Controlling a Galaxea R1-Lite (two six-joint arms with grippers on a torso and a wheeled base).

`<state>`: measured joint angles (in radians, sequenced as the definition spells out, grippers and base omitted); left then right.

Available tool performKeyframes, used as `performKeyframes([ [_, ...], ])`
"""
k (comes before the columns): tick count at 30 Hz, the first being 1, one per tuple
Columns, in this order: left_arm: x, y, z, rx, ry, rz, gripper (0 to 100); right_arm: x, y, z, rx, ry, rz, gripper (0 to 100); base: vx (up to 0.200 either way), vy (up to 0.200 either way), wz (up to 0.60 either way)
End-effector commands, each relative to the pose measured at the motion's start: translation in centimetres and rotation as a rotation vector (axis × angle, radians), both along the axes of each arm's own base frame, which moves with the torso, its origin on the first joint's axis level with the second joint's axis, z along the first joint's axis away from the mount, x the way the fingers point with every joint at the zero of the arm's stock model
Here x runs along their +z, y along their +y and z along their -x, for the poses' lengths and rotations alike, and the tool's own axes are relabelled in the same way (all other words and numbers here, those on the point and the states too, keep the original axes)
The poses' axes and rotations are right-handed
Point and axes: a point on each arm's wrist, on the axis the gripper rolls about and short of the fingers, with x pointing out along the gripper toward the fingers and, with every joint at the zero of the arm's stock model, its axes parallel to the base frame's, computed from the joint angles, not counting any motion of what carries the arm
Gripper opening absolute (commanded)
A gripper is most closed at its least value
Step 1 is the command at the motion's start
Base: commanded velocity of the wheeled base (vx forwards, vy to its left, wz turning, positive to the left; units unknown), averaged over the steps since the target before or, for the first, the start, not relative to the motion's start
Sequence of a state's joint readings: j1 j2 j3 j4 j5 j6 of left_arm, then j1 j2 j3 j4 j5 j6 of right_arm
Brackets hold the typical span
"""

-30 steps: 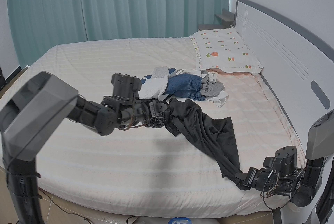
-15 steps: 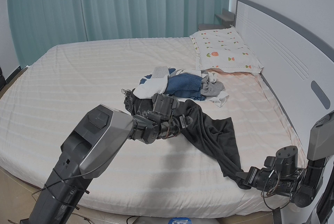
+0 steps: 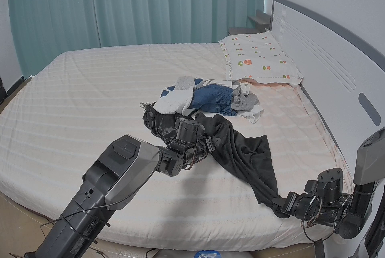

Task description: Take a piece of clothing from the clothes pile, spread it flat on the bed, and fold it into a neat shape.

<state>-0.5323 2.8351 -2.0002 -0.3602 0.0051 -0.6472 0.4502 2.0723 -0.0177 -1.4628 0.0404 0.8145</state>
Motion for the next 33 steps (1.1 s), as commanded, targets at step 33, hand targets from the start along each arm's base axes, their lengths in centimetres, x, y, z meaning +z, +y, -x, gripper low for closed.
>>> performKeyframes([
  [33, 15.2, 7.9, 13.5, 0.159, -0.173, 0.118, 0, 6.0, 1.9, -7.0, 0.012, -0.482, -0.091, 0, 0.000, 0.000, 0.00],
])
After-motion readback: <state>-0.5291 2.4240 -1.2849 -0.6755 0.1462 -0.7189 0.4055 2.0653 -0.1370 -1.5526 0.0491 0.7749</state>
